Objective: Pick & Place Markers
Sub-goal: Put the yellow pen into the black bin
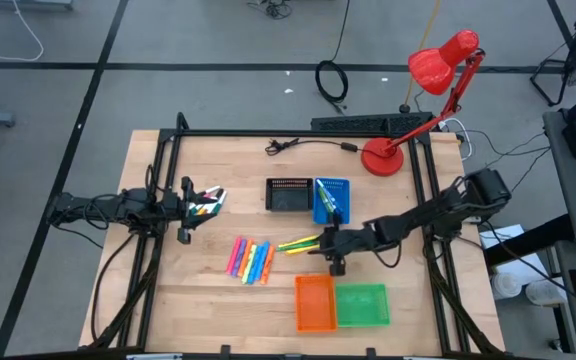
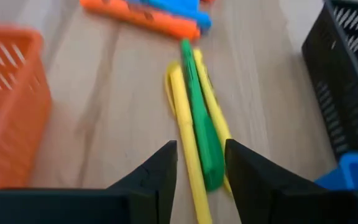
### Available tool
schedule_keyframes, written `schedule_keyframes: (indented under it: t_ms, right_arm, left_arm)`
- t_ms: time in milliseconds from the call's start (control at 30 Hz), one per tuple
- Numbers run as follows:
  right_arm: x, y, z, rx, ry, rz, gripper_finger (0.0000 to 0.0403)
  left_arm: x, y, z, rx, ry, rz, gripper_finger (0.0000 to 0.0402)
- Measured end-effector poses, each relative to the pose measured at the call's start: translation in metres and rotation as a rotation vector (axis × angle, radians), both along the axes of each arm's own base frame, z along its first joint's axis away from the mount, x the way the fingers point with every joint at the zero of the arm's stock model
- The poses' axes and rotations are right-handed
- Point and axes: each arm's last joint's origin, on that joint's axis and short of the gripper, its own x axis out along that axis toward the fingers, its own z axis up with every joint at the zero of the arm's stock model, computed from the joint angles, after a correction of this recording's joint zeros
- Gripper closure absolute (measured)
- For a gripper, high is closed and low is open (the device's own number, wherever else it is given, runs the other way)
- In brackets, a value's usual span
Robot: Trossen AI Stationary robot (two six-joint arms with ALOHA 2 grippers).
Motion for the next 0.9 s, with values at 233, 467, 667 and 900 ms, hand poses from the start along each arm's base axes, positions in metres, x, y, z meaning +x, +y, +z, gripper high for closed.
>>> schedule_keyframes:
  t_ms: [233,467,667,900]
  right_arm:
    - [-0.005,-0.002,-0.011,-0.046,0.105,0.018,0.0293]
    - [-0.010,-0.004,-0.015,-0.029,0.173,-0.018,0.0294]
    - [-0.010,-0.004,-0.015,-0.028,0.170,-0.018,0.0294]
    - [-0.005,-0.006,-0.028,0.007,0.189,-0.006,0.0294]
  left_arm:
    - [0.000,0.000,0.000,0.000,0.000,0.000,0.0220]
    - [0.000,0.000,0.000,0.000,0.000,0.000,0.0220]
    - [0.000,0.000,0.000,0.000,0.000,0.001,0.0220]
    - [0.000,0.000,0.000,0.000,0.000,0.000,0.0220]
